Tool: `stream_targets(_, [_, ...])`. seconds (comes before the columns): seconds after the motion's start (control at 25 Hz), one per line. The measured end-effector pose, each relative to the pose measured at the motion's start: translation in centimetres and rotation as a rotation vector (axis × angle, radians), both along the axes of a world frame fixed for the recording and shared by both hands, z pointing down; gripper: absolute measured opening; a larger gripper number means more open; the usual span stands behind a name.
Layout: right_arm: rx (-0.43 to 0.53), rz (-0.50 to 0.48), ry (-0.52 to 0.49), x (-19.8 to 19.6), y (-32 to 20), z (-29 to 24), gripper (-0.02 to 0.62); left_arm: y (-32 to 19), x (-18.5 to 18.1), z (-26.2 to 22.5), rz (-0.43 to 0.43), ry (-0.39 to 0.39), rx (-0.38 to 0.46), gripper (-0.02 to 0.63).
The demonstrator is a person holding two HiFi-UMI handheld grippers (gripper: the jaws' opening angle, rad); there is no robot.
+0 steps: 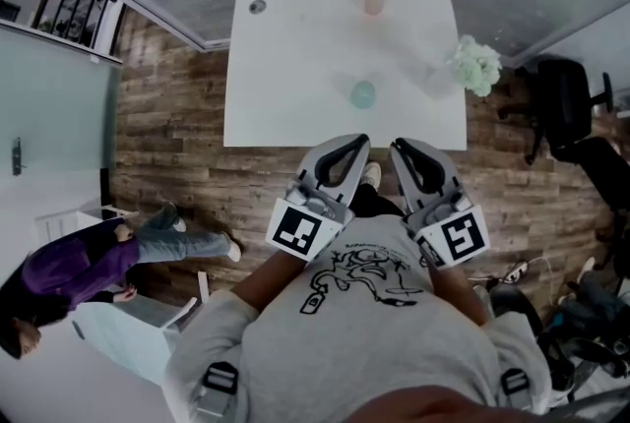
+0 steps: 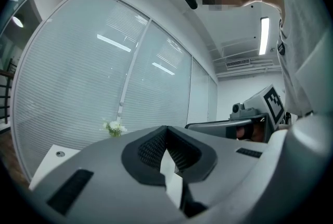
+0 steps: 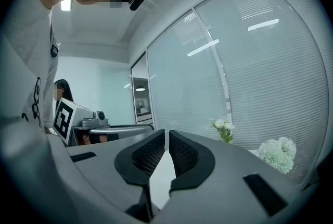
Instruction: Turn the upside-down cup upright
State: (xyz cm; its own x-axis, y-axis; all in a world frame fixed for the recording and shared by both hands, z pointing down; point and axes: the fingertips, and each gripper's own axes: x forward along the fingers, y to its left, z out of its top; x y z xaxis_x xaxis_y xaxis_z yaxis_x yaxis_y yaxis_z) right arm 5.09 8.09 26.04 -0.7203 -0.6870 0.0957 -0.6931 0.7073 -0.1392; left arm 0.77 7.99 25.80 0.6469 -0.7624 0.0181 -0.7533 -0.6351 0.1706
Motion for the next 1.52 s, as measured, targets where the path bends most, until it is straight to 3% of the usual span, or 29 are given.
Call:
stream_targets(0.88, [-0.002, -0.061, -0.003, 2.8, -7.5, 0.8, 0.048, -6.9, 3.0, 0.9, -0.065, -0.017, -0.018, 0.003])
stream_targets(1.52, [-0.003, -0.053, 0.013, 1.2, -9.6, 2.2, 0.049, -9.5, 1.9, 2.5, -0.002, -0.043, -0.056, 0.003])
